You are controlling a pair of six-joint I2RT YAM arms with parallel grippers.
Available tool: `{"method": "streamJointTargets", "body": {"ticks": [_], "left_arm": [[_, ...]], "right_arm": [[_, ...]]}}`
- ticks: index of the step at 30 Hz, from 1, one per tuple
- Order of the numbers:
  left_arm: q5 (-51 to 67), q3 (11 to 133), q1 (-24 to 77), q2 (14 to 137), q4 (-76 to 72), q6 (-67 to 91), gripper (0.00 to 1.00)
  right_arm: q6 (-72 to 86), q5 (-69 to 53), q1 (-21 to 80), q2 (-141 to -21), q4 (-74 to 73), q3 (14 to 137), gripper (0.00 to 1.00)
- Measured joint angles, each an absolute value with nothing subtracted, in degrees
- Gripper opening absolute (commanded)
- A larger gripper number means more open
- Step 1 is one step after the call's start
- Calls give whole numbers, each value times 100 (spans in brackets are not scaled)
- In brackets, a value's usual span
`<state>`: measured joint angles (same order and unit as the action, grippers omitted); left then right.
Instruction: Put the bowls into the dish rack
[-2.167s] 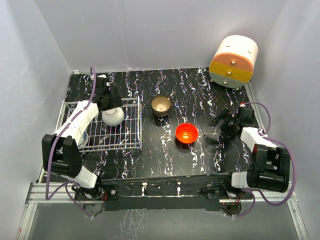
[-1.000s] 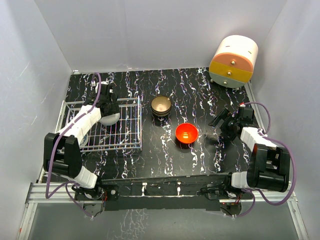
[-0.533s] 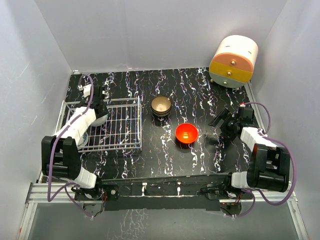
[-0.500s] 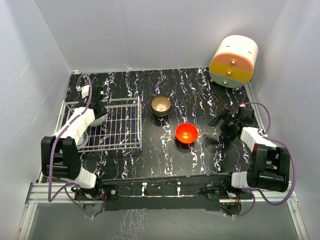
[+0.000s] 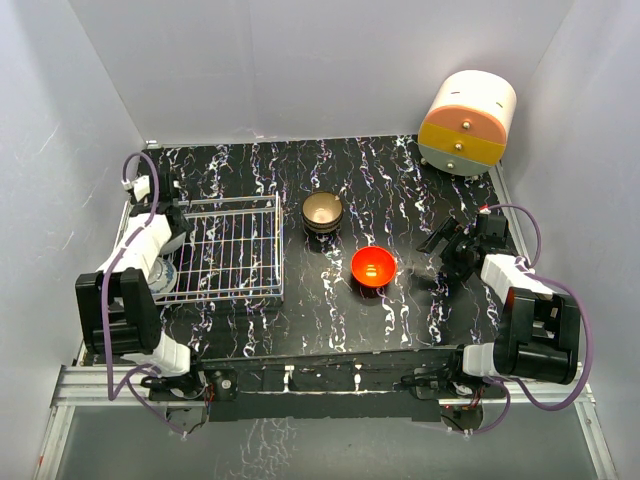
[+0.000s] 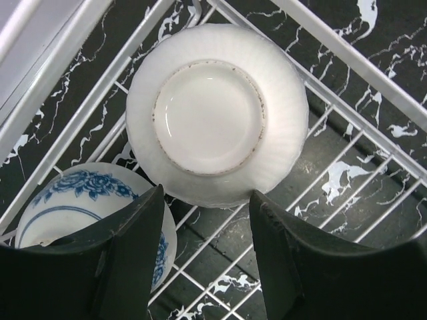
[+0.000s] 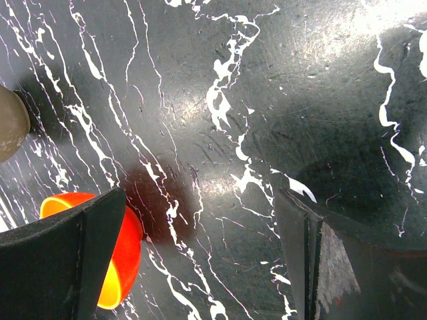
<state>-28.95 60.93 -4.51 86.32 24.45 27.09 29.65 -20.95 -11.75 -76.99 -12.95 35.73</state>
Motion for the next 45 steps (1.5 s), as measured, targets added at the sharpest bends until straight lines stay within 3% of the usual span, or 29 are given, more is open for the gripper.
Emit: {"method": "streamJointTargets", "body": {"ticks": [6,13,26,30,37,40,45], "left_arm": [[-2864,6130,-749,8691,2421,2703,63],[-2558,6130,-814,8641,2432,2655,97],[-1468,6751,-521,7028,2912,2366,97],[-1717,7404,1057,7113,3055,2152,97],[-2451,8479,3959,8632,2998,1741,97],[-2294,8272,4499,8927,2644,1365,97],[-1776,8167,4576,9220,1920,499,92]], "right_arm": [[2965,-2095,-1175,-7699,-1295,3573,98],[2965,-2093,-1175,-7699,-1295,3573,98],[2958,-2093,-1175,-7697,-1297,3573,98],[2961,-2075,-1175,-7697,-1297,3573,98],[2961,-2056,-1175,-7686,-1299,3573,98],[2963,-2053,-1175,-7682,-1299,3573,98],[2969,-2056,-1175,-7682,-1299,3573,98]]}}
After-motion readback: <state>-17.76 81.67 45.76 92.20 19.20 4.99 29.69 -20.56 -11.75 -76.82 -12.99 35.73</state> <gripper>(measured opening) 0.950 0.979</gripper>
